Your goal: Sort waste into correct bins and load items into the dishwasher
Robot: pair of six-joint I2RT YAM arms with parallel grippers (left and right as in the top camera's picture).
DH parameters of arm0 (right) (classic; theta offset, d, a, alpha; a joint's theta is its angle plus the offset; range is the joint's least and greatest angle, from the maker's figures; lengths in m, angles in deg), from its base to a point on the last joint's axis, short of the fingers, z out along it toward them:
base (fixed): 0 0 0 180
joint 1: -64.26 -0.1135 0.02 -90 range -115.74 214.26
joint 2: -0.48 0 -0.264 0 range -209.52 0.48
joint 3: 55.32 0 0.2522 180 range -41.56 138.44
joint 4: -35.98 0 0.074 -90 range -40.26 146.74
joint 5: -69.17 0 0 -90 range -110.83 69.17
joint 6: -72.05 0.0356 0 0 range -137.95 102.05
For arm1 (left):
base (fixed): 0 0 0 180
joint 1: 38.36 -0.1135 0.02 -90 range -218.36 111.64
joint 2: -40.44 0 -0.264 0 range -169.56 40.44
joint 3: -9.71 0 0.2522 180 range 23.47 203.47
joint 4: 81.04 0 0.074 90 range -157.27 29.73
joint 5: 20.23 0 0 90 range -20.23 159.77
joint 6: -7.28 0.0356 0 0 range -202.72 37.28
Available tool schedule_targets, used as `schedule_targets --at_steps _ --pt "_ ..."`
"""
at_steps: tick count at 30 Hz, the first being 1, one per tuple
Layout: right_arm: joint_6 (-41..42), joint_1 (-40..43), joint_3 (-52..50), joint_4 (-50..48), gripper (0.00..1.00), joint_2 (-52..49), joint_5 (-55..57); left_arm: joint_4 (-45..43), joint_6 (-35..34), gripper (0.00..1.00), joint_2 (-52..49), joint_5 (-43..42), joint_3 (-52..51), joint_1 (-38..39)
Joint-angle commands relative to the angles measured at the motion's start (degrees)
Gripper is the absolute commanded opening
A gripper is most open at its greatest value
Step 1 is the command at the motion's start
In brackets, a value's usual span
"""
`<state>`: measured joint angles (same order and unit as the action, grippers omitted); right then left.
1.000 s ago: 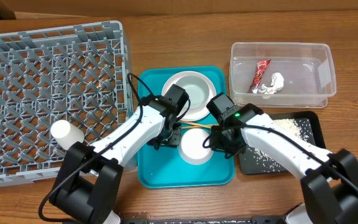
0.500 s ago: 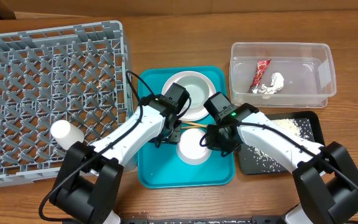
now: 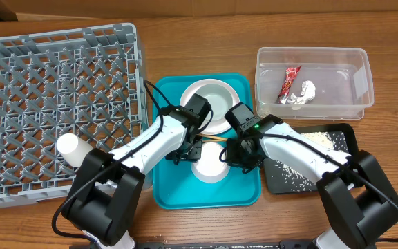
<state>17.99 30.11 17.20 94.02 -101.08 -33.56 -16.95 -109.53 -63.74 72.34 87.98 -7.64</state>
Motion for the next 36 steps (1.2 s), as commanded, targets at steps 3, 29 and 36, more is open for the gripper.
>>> schedule_targets --at_steps 3,29,36 --pt "-1.9 -0.4 0.5 -0.9 0.13 -0.1 -4.4 -1.1 2.4 0.42 -0.8 -4.9 0.1 0.4" --pt "-6.1 -0.7 0.6 -1.1 0.13 2.3 -10.1 0.7 8.7 0.44 10.4 -18.9 0.2 0.4" --pt "-6.0 -0.7 0.6 4.7 0.14 2.4 -7.1 7.4 6.4 0.47 10.4 -7.2 0.2 0.4"
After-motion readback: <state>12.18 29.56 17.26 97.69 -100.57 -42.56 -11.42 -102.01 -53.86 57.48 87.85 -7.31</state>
